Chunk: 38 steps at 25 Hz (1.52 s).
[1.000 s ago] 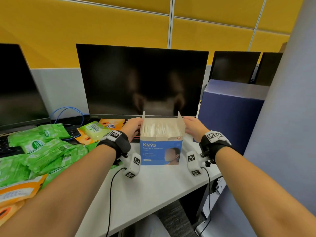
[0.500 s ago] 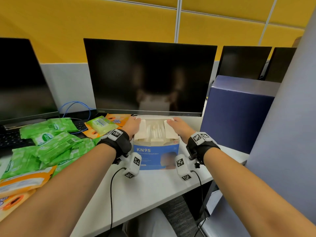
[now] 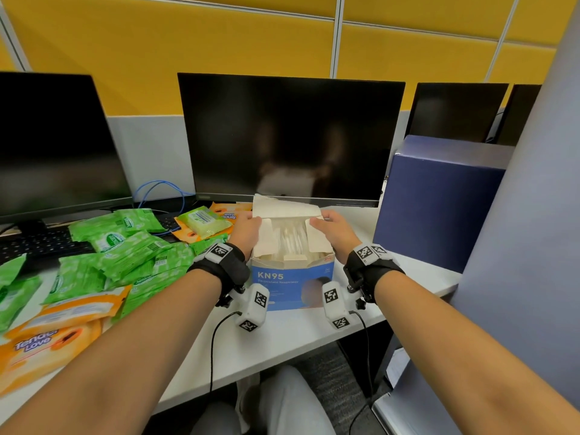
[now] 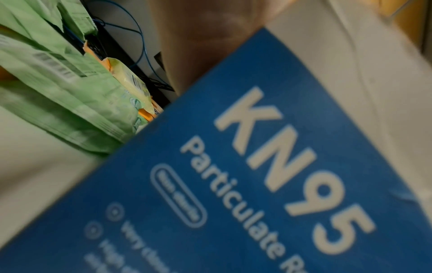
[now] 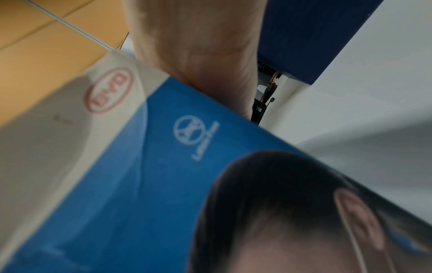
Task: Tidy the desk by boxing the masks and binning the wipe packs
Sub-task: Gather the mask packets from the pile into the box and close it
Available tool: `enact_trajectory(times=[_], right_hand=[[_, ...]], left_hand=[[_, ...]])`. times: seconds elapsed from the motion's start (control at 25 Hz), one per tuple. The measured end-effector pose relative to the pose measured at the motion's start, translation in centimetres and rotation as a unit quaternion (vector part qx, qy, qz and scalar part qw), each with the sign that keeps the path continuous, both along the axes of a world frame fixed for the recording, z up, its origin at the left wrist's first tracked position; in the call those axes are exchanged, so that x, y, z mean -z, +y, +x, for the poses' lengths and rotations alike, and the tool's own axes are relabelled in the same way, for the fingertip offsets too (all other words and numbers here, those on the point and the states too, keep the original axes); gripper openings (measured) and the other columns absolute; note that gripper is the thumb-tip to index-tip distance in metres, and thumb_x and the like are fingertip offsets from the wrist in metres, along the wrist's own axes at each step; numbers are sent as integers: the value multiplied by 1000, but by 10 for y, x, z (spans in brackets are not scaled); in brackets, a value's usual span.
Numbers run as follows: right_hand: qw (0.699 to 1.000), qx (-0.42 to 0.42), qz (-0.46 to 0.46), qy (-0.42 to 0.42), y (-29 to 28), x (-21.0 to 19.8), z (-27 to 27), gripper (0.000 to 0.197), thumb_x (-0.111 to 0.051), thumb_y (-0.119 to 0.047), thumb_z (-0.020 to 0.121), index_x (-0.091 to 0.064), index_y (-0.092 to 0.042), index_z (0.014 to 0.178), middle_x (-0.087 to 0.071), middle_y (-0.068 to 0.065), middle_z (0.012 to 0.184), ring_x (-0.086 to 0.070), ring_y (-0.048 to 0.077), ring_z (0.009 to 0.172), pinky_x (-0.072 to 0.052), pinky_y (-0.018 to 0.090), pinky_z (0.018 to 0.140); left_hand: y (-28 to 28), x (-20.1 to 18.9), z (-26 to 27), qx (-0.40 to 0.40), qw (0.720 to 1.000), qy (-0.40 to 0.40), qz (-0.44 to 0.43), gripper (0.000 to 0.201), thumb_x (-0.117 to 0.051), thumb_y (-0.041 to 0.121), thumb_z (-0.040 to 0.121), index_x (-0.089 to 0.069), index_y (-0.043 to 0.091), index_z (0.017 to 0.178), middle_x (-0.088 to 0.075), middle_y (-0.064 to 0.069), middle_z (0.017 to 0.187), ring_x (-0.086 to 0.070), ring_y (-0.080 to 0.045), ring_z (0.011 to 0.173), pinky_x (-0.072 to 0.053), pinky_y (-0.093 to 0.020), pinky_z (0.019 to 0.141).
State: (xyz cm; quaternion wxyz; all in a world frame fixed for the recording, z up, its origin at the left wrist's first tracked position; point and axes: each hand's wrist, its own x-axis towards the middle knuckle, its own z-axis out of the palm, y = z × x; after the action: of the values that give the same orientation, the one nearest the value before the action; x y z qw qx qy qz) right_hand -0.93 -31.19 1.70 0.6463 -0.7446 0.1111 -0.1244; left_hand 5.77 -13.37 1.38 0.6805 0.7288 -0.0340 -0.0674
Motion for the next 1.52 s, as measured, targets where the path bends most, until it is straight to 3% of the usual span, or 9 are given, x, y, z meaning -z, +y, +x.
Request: enact_trajectory(times=[0.16,0.36,0.48,0.68,0.88,1.0,1.16,1.4,1.52], right_hand=[[997,10,-59,-51,1,1,7,14,-62,-13,89,-59,-16,103,-63,3,97,-61,19,87,-51,33,77],[989,72,-122,-42,0,3,23,20,-63,-26,89,-64,-18,107,-68,6,100,-63,21,91,-53,37,79],[972,116,-199,-48,-2,-9,28,12,-59,-16,89,-65,-20,98,-64,3,83,-58,17,76,-48,31,71],[960,53,-222,-163,-18,-44,7,33,-47,6,84,-62,-16,104,-60,-1,99,-58,14,95,-50,24,83],[915,-12,-307,-260,-8,-48,-42,34,-47,-20,74,-62,-11,104,-58,-2,105,-53,7,95,-44,9,75],[891,-30,-387,-233,-5,-37,-47,23,-60,-26,84,-63,-16,105,-53,-9,106,-49,5,98,-37,5,76],[873,-47,-458,-163,-2,-23,-42,21,-66,-34,87,-64,-24,106,-50,-7,113,-41,5,104,-38,14,80],[867,-71,-470,-152,3,-25,-42,23,-69,-34,85,-67,-22,104,-49,-4,112,-44,6,100,-42,20,84],[892,-30,-416,-173,6,-32,-40,16,-69,-28,85,-70,-19,99,-49,-8,104,-48,5,92,-39,11,72]], left_hand=[[6,-7,-7,34,994,-85,-66,15,-43,8,95,-55,13,102,-57,-7,93,-54,-18,83,-46,-31,76],[7,-10,5,-4,987,-151,57,34,-40,-4,93,-59,2,121,-64,-16,115,-58,-26,102,-44,-32,84],[9,-17,16,-64,970,-206,110,35,-36,-6,92,-66,0,109,-67,-20,110,-56,-21,93,-44,-28,79],[16,-41,7,-84,957,-276,10,34,-34,4,92,-67,4,100,-66,-3,94,-60,-13,91,-47,-20,77],[27,-27,-15,-8,916,-394,78,37,-37,26,89,-67,5,92,-64,1,87,-55,1,78,-42,-9,69],[30,-21,-23,34,869,-454,194,20,-51,21,91,-65,8,99,-64,-2,100,-54,-5,93,-36,-4,81],[40,-14,-31,43,835,-483,261,19,-54,26,93,-61,12,104,-59,-3,110,-51,-11,105,-36,-21,91],[40,-8,-45,53,675,-632,376,18,-54,33,86,-63,17,86,-54,-3,95,-43,-15,90,-34,-25,79],[36,-5,-44,60,619,-660,421,25,-49,37,87,-66,19,85,-54,-1,90,-41,-17,88,-33,-32,77]])
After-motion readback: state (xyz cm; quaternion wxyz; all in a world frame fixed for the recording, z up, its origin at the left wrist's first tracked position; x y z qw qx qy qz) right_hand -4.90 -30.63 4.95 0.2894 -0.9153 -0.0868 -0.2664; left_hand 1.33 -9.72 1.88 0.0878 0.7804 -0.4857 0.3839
